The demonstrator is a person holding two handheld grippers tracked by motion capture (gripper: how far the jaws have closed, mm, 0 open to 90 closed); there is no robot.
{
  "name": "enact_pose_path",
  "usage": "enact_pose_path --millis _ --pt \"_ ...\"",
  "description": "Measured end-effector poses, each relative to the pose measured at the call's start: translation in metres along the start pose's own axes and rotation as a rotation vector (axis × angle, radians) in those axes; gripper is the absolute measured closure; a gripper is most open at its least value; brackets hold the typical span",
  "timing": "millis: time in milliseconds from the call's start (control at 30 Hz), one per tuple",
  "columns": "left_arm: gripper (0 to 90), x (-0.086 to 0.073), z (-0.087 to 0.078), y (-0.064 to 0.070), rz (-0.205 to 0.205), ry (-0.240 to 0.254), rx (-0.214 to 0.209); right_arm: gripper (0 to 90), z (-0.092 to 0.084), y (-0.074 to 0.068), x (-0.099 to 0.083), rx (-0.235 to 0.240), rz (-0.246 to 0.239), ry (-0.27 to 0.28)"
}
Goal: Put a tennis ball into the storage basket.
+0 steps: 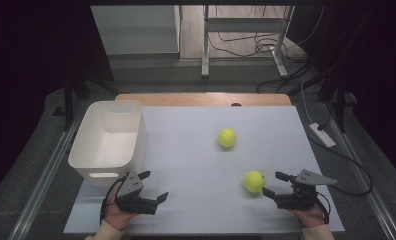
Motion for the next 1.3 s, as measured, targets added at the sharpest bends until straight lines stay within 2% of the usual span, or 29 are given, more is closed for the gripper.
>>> enact_pose_path --millis 300,600,800,1133,1300 --pt "5.8 0.002 0.000 0.004 0.011 0.000 -0.001 14.0 0.000 0.000 0.002 -0.005 -0.007 0.004" --pt "5.8 0.003 -0.002 0.005 0.005 -0.001 0.002 14.1 0.001 -0.003 0.003 -0.001 -0.018 0.006" --pt "6.1 0.005 0.001 0.007 -0.011 -0.007 -0.015 14.3 -0.001 -0.003 0.003 -0.003 -0.016 0.012" --pt "5.5 0.010 0.004 0.015 0.000 -0.023 -0.035 14.4 -0.005 -0.006 0.006 -0.008 -0.014 0.027" --pt "5.0 0.010 0.005 0.015 -0.014 -0.029 -0.044 14.5 -0.004 -0.005 0.008 -0.007 -0.010 0.034"
Point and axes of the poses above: each handheld gripper's, and its own axes: z roughly forward along the jaws, x roughly out of its top, y roughly to its right, the point moved 8 cm from there along z, roughly forward along the jaws, and after that the axes turned 10 degrees about -y, right-handed, at the moved point
